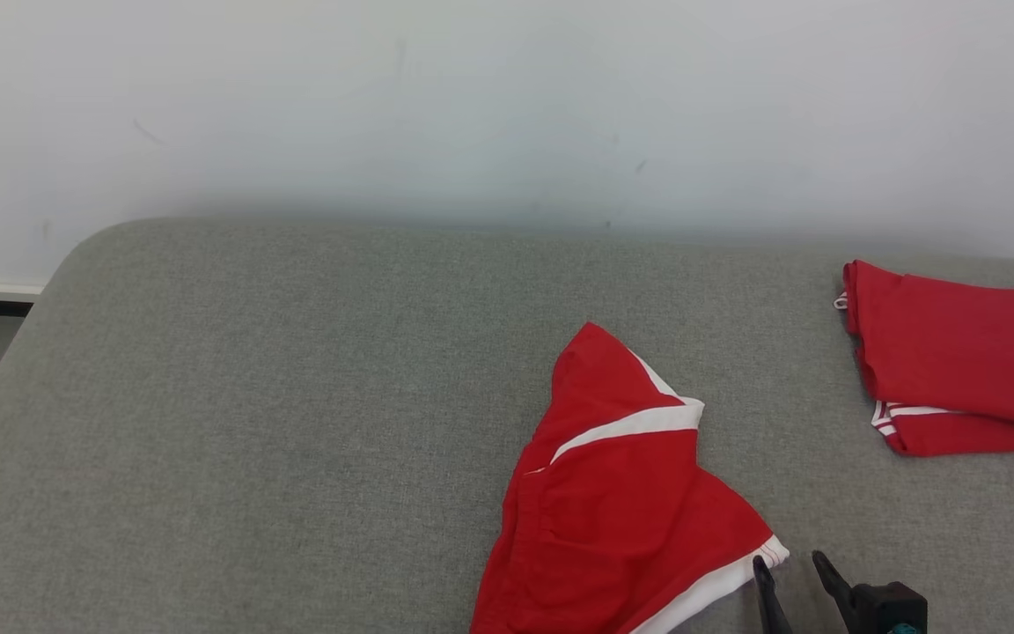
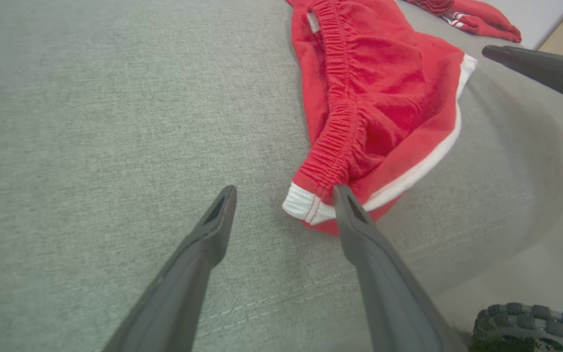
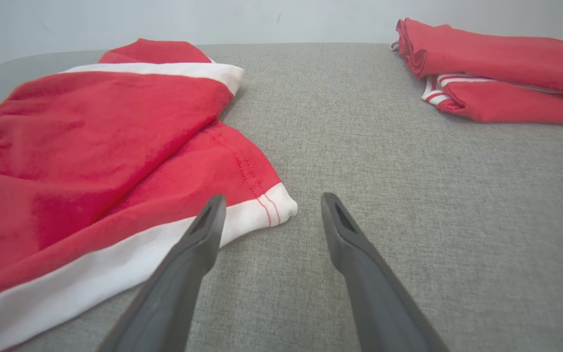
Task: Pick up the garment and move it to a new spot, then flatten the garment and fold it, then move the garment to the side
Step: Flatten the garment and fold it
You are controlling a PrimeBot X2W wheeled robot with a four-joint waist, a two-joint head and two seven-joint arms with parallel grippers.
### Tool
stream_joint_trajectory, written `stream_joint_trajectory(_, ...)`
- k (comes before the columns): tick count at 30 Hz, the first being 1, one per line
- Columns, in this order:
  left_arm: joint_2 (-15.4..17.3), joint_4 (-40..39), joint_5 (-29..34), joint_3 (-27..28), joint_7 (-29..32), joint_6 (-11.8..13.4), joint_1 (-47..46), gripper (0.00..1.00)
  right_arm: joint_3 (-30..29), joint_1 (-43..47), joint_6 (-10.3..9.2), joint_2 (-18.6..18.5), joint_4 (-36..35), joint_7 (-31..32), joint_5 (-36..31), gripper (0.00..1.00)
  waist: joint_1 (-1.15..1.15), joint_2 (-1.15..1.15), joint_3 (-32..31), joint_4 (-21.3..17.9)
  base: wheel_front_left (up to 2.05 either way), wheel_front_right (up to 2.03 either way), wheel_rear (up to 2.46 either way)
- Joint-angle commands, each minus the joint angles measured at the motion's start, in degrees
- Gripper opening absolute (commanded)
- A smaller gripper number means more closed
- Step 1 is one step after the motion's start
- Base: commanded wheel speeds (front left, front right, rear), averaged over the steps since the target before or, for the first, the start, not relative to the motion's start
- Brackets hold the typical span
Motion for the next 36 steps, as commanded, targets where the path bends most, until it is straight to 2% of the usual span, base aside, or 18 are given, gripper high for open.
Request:
stream_joint_trajectory(1, 0.18, 0.64, -0.10, -0.82, -0.16, 0.11, -1.00, 1.00, 0.24, -0.69, -0.11, 0.07, 0.07, -0.02, -0.20, 1.00, 0.00, -0.01, 0.06, -0.06, 0.00, 0.00, 0.00)
stream_joint_trajectory(13, 1.51, 7.41, 0.16, -10.26, -0.16, 0.11, -9.49, 1.00, 1.03, -1.45, -0.11, -0.06, 0.50, -0.02, 0.02, 1.00, 0.00, -0.01, 0.91, -1.36, 0.00, 0.00, 0.00)
stream_joint_trajectory(14, 1.26, 7.76, -0.77, -10.47, -0.16, 0.11, -9.72, 0.84, 1.06, -1.40, -0.11, -0.06, 0.48, -0.02, 0.08, 1.00, 0.00, -0.01, 0.93, -1.51, 0.00, 0.00, 0.00)
stream_joint_trajectory(15, 1.15, 7.53, -1.28, -10.54, -0.16, 0.11, -10.31, 0.16, 1.07, -1.35, -0.11, -0.06, 0.46, -0.02, 0.13, 1.00, 0.00, -0.01, 0.96, -1.66, 0.00, 0.00, 0.00)
stream_joint_trajectory(16, 1.02, 6.95, -1.83, -10.30, -0.16, 0.11, -10.87, 0.00, 1.11, -1.36, -0.11, -0.02, 0.40, -0.02, 0.17, 1.00, 0.00, -0.01, 1.01, -1.82, 0.00, 0.00, 0.00)
stream_joint_trajectory(22, -0.38, 2.42, -5.09, -5.80, -0.17, 0.11, -11.46, 0.00, 0.89, -1.05, -0.11, 0.15, -0.32, -0.02, 0.39, 1.00, 0.00, -0.01, 1.21, -2.16, 0.00, 0.00, 0.00)
stream_joint_trajectory(26, -0.72, 0.69, -5.14, -3.13, -0.17, 0.11, -12.51, 0.00, 0.69, -1.00, -0.11, 0.23, -0.55, -0.02, 0.48, 1.00, 0.00, -0.01, 1.29, -2.20, 0.00, 0.00, 0.00)
stream_joint_trajectory(33, -3.13, 2.16, -5.33, 4.32, -0.16, 0.11, -16.05, 0.00, 0.94, -2.36, -0.11, 0.53, -0.62, -0.02, 0.29, 1.00, 0.00, -0.01, 1.55, -3.12, 0.00, 0.00, 0.00)
stream_joint_trajectory(36, -4.37, 5.85, -5.27, 4.97, -0.16, 0.11, -16.94, 0.00, 1.36, -2.82, -0.11, 0.79, -0.33, -0.02, 0.21, 1.00, 0.00, -0.01, 1.68, -3.76, 0.00, 0.00, 0.00)
